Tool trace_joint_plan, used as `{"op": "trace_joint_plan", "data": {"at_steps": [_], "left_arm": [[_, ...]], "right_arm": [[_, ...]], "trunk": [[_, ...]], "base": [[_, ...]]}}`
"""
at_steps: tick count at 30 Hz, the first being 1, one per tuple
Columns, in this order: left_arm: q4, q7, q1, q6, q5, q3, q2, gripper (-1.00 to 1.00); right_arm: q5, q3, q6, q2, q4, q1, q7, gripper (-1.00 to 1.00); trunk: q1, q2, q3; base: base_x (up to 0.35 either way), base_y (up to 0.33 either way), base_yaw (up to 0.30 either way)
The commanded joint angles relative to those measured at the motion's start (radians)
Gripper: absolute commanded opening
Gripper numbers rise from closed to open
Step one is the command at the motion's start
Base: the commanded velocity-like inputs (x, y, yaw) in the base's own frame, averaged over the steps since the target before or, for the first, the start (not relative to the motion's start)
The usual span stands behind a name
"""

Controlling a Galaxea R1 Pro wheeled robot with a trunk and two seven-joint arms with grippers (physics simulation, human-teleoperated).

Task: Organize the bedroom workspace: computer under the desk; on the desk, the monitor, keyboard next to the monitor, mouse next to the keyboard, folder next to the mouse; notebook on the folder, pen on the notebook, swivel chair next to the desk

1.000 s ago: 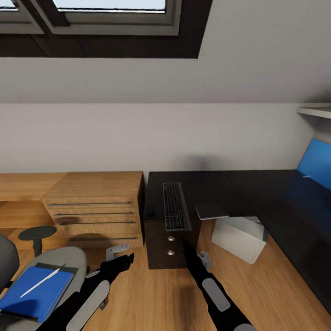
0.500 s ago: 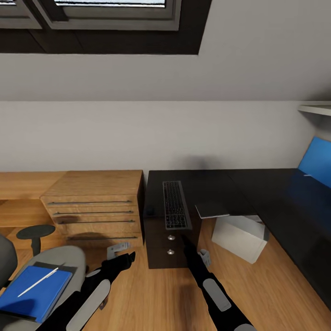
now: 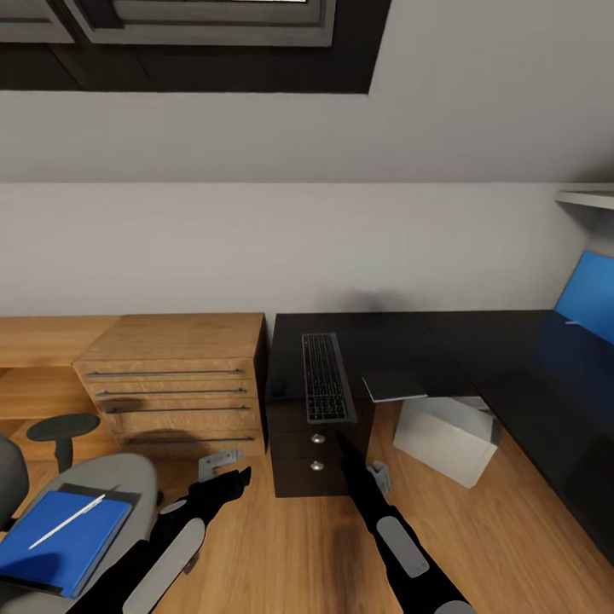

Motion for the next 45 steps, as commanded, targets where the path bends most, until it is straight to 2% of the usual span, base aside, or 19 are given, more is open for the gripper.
{"op": "trace_joint_plan", "data": {"at_steps": [1,11,16,20,23,26,30,45], "left_arm": [[-0.002,0.008,-0.001,0.001,0.007,-0.003,0.001,1.00],[-0.002,0.008,-0.001,0.001,0.007,-0.003,0.001,1.00],[-0.002,0.008,-0.001,0.001,0.007,-0.003,0.001,1.00],[-0.002,0.009,-0.001,0.001,0.007,-0.004,0.001,1.00],[-0.002,0.009,-0.001,0.001,0.007,-0.005,0.001,1.00],[-0.002,0.009,-0.001,0.001,0.007,-0.007,0.001,1.00],[-0.002,0.010,-0.001,0.001,0.007,-0.008,0.001,1.00],[-0.014,0.039,-0.001,-0.001,0.005,-0.037,0.001,1.00]], "right_arm": [[-0.010,0.003,0.000,0.000,0.000,0.000,0.004,1.00],[-0.009,0.001,-0.002,0.001,-0.002,-0.001,0.018,1.00],[-0.008,0.001,-0.003,0.000,-0.002,-0.001,0.087,1.00],[-0.008,0.001,-0.002,-0.001,-0.001,-0.001,0.114,1.00],[-0.008,-0.005,-0.002,0.000,-0.001,-0.001,0.116,1.00],[-0.007,-0.032,-0.004,0.001,-0.001,-0.001,0.117,1.00],[-0.007,-0.046,-0.003,0.000,-0.002,-0.001,0.117,1.00],[-0.006,-0.050,0.001,-0.002,-0.002,-0.001,0.116,1.00]], "trunk": [[0.004,-0.008,-0.004],[0.042,-0.078,-0.036],[0.062,-0.113,-0.051],[0.077,-0.141,-0.064],[0.088,-0.162,-0.073],[0.100,-0.183,-0.083],[0.115,-0.211,-0.095],[0.173,-0.316,-0.142]], "base": [[0.000,0.000,0.000],[0.000,0.000,0.000],[0.000,0.000,0.000],[0.000,0.000,0.000],[0.000,0.000,0.000],[0.000,0.000,0.000],[0.000,0.000,0.000],[0.000,0.000,0.000]]}}
